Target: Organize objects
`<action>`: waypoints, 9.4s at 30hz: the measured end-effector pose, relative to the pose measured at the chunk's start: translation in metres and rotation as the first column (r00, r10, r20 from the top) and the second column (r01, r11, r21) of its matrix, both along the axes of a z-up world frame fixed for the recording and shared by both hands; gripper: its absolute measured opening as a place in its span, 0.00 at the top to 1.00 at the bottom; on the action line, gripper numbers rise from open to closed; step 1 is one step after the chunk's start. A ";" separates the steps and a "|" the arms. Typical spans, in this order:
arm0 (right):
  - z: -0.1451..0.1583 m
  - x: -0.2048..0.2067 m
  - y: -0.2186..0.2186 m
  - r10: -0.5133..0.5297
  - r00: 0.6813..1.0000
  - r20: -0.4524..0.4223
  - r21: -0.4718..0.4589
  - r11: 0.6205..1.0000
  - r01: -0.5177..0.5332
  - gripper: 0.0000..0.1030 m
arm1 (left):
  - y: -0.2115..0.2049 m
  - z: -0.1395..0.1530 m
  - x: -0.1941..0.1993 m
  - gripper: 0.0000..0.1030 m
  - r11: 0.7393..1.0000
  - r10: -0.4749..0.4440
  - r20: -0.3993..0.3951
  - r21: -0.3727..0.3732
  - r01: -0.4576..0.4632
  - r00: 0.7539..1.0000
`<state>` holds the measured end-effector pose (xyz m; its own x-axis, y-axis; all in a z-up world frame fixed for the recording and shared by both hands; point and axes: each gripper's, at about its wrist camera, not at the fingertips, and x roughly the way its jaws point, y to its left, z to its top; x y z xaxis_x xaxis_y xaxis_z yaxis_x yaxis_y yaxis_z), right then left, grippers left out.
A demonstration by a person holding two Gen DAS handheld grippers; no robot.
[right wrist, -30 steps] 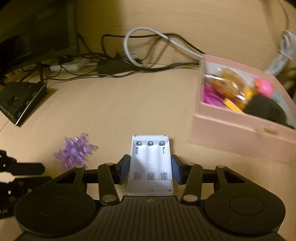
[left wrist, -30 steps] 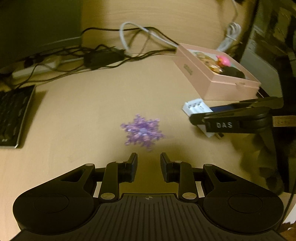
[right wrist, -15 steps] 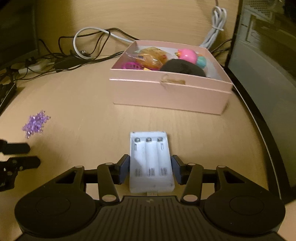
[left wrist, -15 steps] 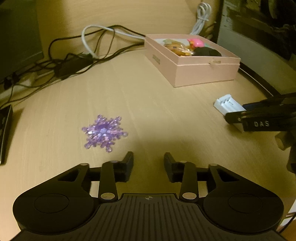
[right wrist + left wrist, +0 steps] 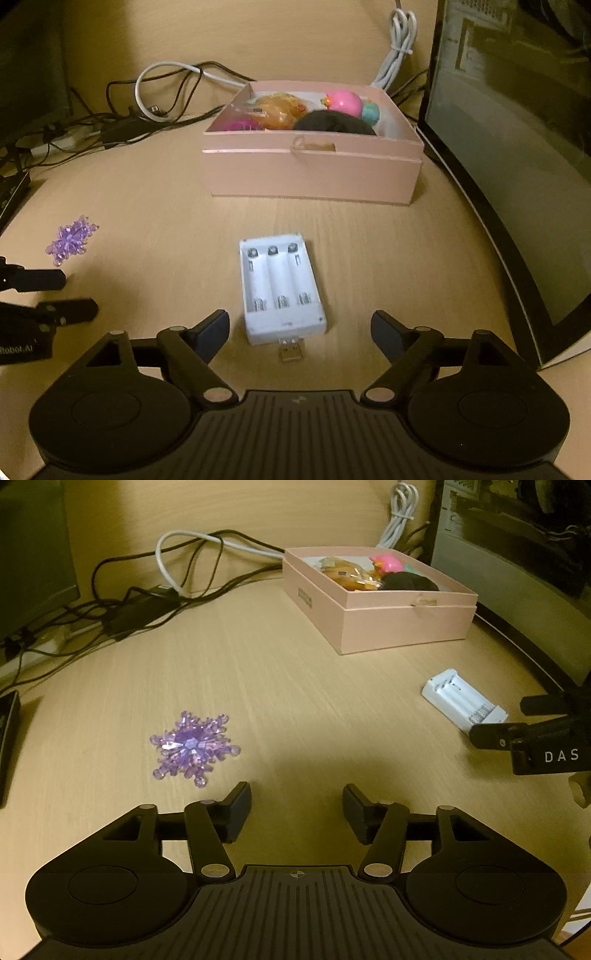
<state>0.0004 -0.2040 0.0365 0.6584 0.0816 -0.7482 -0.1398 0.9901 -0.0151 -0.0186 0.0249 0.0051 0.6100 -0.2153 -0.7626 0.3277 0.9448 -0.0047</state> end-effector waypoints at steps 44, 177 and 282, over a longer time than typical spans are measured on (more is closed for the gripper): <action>-0.007 0.037 0.023 0.114 0.992 -0.048 0.011 0.993 -0.114 0.47 | 0.032 -0.006 0.062 0.19 0.985 0.175 0.050 -0.008 -0.175 0.983; 0.029 0.109 -0.013 -0.036 0.992 0.125 -0.091 0.995 0.047 0.18 | 0.029 0.056 0.149 0.05 0.922 0.348 0.078 -0.208 -0.326 0.934; -0.037 0.033 -0.044 -0.014 0.989 0.147 0.042 0.999 0.008 0.00 | -0.043 -0.004 0.039 0.03 0.952 0.305 0.173 -0.043 -0.302 0.936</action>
